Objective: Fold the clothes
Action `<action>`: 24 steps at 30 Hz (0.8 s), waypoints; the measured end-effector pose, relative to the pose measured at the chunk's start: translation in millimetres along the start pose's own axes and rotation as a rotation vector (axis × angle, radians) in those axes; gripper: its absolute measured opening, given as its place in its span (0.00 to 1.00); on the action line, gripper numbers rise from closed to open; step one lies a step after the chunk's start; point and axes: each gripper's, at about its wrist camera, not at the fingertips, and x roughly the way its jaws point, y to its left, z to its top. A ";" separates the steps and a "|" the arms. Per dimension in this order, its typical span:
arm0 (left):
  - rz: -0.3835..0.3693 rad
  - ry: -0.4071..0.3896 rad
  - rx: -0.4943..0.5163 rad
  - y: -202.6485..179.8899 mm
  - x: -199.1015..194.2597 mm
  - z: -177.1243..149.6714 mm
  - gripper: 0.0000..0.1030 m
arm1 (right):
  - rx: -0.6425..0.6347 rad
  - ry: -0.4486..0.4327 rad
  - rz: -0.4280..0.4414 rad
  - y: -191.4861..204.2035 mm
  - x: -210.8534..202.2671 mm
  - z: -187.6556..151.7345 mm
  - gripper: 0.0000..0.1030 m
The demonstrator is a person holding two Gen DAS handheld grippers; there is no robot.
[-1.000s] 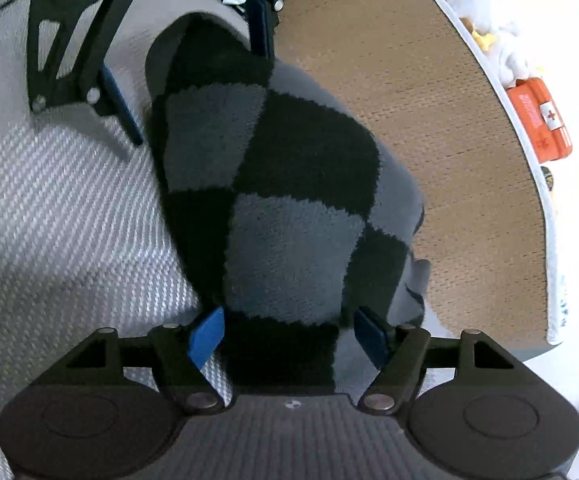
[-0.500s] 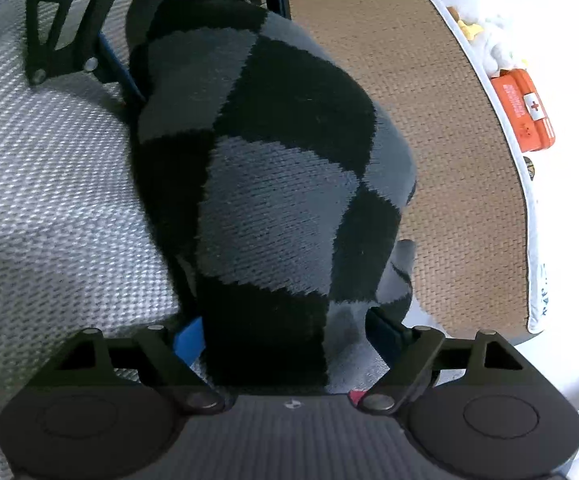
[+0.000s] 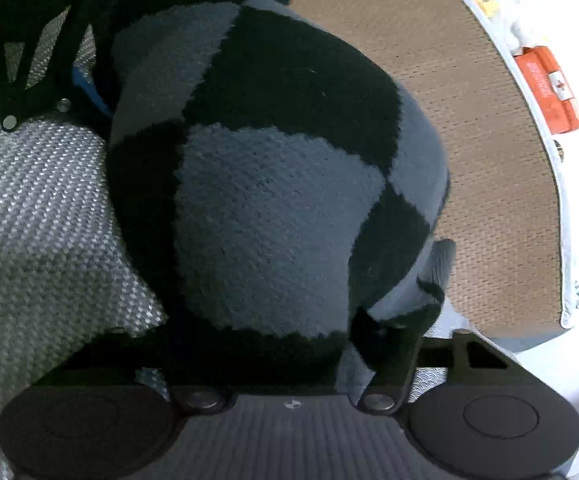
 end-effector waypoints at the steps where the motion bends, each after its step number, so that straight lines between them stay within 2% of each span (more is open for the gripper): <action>1: -0.016 0.005 -0.018 3.4 -2.4 -0.8 0.84 | 0.013 0.000 0.010 -2.9 -0.5 0.1 0.51; 2: -0.032 0.011 -0.036 6.8 -4.7 -1.4 0.82 | 0.034 -0.005 0.021 -7.4 -2.7 -0.2 0.45; 5: -0.102 0.045 -0.128 22.3 -7.8 -1.4 0.74 | 0.104 -0.016 0.060 -21.2 -11.5 -0.6 0.36; 9: -0.187 0.064 -0.213 42.1 -11.2 -0.1 0.68 | 0.177 -0.013 0.140 -40.0 -18.2 3.4 0.33; 12: -0.228 0.049 -0.223 54.1 -22.6 0.0 0.67 | 0.189 -0.025 0.177 -54.6 -28.1 8.8 0.32; 16: -0.302 0.053 -0.223 50.1 -55.5 -7.6 0.67 | 0.179 -0.041 0.220 -58.7 -54.6 10.9 0.32; 21: -0.390 0.043 -0.221 28.5 -107.9 -13.6 0.66 | 0.175 -0.045 0.315 -53.2 -99.1 5.8 0.32; 24: -0.481 0.034 -0.223 20.7 -147.3 -14.1 0.66 | 0.153 -0.036 0.386 -55.4 -130.5 3.8 0.32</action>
